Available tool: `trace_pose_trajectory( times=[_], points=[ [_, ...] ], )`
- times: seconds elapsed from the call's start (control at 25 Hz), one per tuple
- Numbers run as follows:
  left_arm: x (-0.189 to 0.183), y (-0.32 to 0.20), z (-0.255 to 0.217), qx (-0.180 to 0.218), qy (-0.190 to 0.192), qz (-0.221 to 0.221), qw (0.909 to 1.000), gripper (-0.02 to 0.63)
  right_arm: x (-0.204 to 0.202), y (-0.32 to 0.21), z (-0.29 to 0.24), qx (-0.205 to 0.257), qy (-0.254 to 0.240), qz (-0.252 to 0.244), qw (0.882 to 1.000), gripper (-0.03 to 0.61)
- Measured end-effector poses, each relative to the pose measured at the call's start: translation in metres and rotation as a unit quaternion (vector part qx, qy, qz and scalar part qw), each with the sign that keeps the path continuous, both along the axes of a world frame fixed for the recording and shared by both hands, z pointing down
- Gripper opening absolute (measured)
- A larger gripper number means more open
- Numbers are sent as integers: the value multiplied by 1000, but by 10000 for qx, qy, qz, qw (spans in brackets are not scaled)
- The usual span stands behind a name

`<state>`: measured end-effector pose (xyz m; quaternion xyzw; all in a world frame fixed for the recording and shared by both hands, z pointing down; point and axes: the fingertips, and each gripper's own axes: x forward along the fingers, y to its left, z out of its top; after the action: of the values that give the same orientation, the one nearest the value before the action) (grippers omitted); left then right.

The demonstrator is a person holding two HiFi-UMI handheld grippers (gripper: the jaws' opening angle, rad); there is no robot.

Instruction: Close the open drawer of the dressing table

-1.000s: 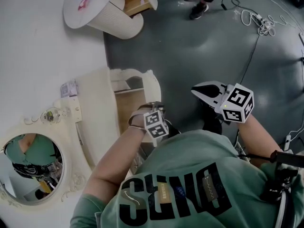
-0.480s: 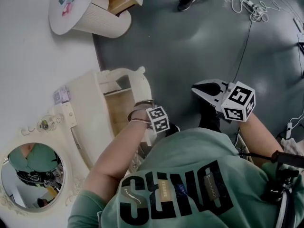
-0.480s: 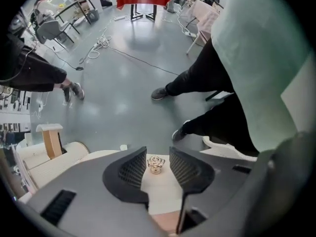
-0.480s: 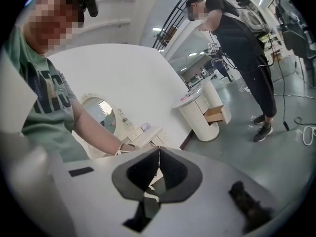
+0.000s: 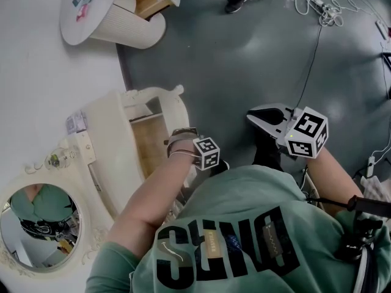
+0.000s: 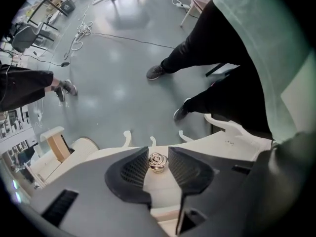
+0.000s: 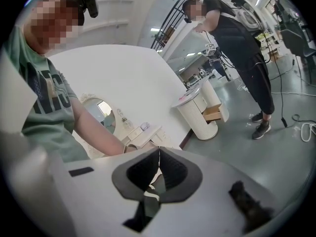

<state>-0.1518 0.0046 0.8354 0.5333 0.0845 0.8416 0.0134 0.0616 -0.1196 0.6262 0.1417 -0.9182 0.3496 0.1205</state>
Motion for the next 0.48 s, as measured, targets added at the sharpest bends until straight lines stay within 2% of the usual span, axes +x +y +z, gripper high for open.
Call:
trace_pose_trajectory(
  times=[0.12, 0.48],
  points=[
    [-4, 1, 0, 9, -129, 123, 9998, 120, -1, 2, -2, 19, -4, -29, 10000, 12],
    [-9, 2, -1, 37, -179, 152, 9997, 104, -3, 7, -3, 23, 29, -78, 10000, 12]
  ],
)
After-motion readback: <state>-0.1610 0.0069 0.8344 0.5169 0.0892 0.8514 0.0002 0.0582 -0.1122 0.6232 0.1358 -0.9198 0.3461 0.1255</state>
